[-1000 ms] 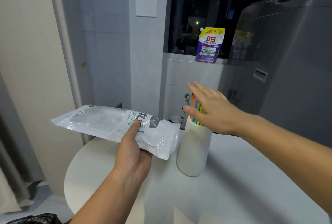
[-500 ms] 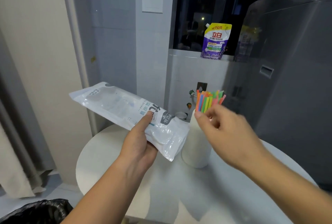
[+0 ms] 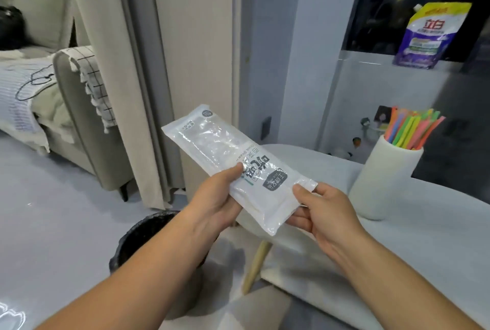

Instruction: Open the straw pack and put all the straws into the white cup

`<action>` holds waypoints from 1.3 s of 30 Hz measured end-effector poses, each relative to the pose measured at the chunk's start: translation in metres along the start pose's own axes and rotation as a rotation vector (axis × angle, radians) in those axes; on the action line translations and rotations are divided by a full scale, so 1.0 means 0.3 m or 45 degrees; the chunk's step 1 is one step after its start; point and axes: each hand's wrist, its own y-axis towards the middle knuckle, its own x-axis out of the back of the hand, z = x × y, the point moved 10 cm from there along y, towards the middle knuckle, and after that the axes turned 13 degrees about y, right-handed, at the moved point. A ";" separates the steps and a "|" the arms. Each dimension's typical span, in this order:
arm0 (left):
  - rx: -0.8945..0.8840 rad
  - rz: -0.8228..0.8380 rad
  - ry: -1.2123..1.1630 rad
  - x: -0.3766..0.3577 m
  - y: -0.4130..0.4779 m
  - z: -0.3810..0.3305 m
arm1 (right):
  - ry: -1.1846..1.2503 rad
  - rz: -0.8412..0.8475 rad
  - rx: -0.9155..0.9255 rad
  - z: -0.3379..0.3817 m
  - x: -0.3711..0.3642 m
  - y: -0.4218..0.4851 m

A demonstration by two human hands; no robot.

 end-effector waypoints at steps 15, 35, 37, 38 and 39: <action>0.546 -0.445 0.279 0.786 -0.272 0.319 | -0.197 0.023 -0.349 -0.621 -0.277 -0.084; 0.116 -0.637 1.291 0.538 -0.116 0.068 | -0.424 0.073 -0.473 -0.586 -0.128 -0.063; 0.005 -0.472 1.303 0.409 -0.079 0.057 | -0.345 0.146 -0.476 -0.517 -0.125 -0.099; -0.035 -0.397 1.302 0.341 -0.064 0.047 | -0.355 0.174 -0.448 -0.470 -0.118 -0.119; -0.060 -0.317 1.293 0.253 -0.049 0.039 | -0.398 0.185 -0.404 -0.404 -0.094 -0.139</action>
